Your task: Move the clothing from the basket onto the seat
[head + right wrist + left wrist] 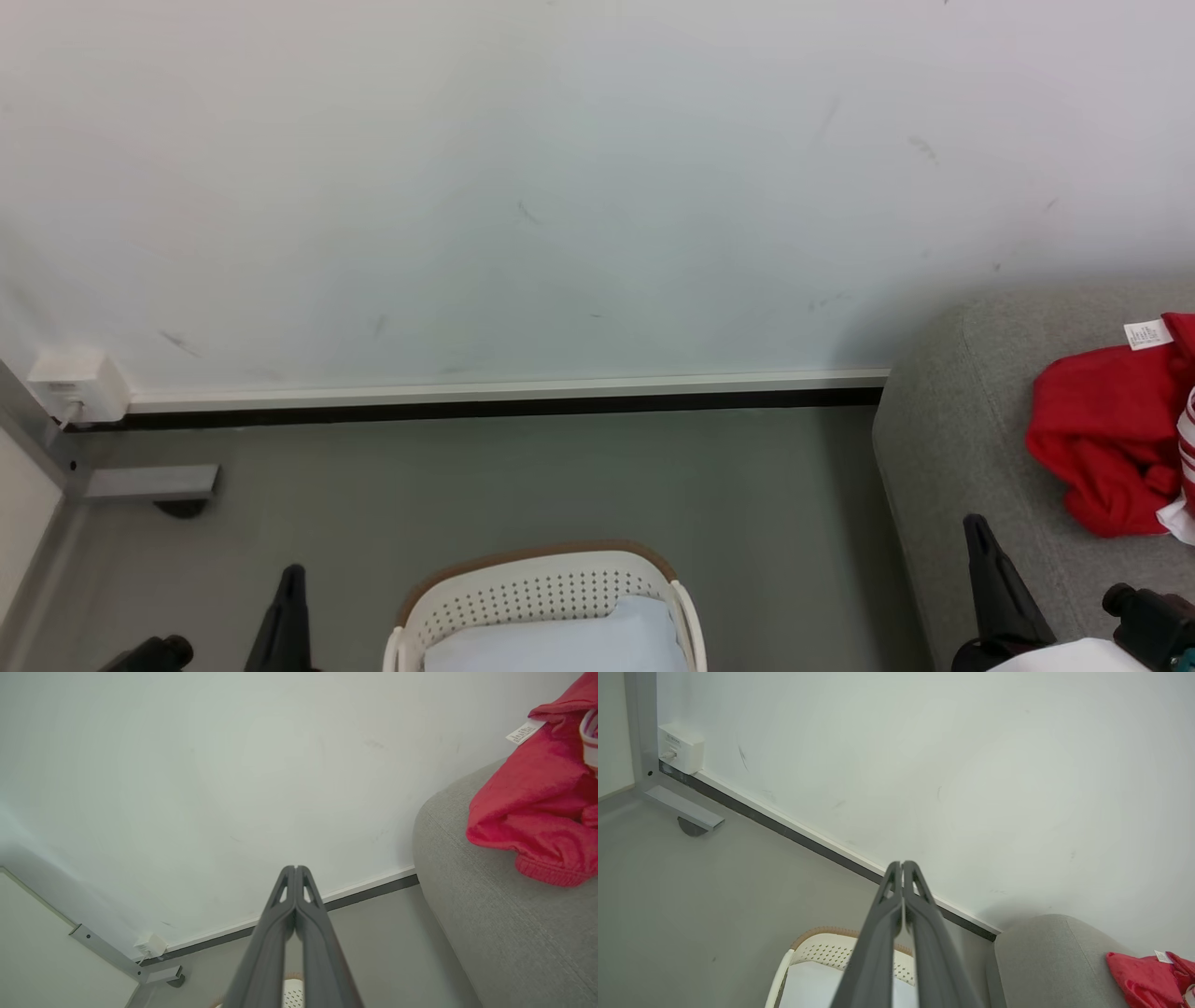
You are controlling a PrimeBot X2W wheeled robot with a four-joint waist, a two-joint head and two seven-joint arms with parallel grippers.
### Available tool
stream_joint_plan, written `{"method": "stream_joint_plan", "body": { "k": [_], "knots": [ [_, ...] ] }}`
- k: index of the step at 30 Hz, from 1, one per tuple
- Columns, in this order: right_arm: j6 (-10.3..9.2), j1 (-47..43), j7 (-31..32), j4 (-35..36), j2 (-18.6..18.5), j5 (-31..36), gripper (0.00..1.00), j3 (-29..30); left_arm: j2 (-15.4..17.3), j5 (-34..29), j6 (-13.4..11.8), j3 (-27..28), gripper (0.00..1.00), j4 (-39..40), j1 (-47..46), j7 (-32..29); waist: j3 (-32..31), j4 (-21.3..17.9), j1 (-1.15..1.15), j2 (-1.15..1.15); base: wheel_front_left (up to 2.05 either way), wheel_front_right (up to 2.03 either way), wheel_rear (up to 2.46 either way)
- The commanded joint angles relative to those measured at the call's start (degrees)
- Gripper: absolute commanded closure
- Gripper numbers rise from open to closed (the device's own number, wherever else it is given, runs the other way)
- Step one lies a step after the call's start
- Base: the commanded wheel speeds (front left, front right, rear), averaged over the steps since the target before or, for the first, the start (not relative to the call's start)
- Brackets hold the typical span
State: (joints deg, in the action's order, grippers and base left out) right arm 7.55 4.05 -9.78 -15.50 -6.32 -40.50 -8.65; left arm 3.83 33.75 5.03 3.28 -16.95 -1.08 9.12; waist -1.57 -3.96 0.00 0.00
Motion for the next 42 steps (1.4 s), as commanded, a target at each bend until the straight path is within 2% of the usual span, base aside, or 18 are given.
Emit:
{"method": "stream_joint_plan", "body": {
  "k": [1, 20, 42],
  "knots": [
    [-0.01, 1.4, 0.4, 0.9, 0.0, -1.8, 1.00, 0.7, 0.2, 1.9, 0.3, 0.4, 1.00, 1.0, -1.5, -0.3, 0.0, 0.0, 0.00, 0.00, 0.00, 0.00, 0.00],
    [-0.03, 1.7, 4.3, 1.2, 0.6, -15.5, 1.00, 4.2, -0.1, 17.0, 0.9, 1.2, 1.00, 1.6, -2.6, -4.4, 0.3, 0.8, 0.00, 0.00, 0.00, 0.00, 0.00],
    [-0.05, 2.0, 8.1, 1.4, 1.3, -28.1, 1.00, 7.6, -0.3, 31.2, 1.5, 1.9, 1.00, 2.1, -3.6, -8.2, 0.7, 1.6, 0.00, 0.00, 0.00, 0.00, 0.00]
  ]
}}
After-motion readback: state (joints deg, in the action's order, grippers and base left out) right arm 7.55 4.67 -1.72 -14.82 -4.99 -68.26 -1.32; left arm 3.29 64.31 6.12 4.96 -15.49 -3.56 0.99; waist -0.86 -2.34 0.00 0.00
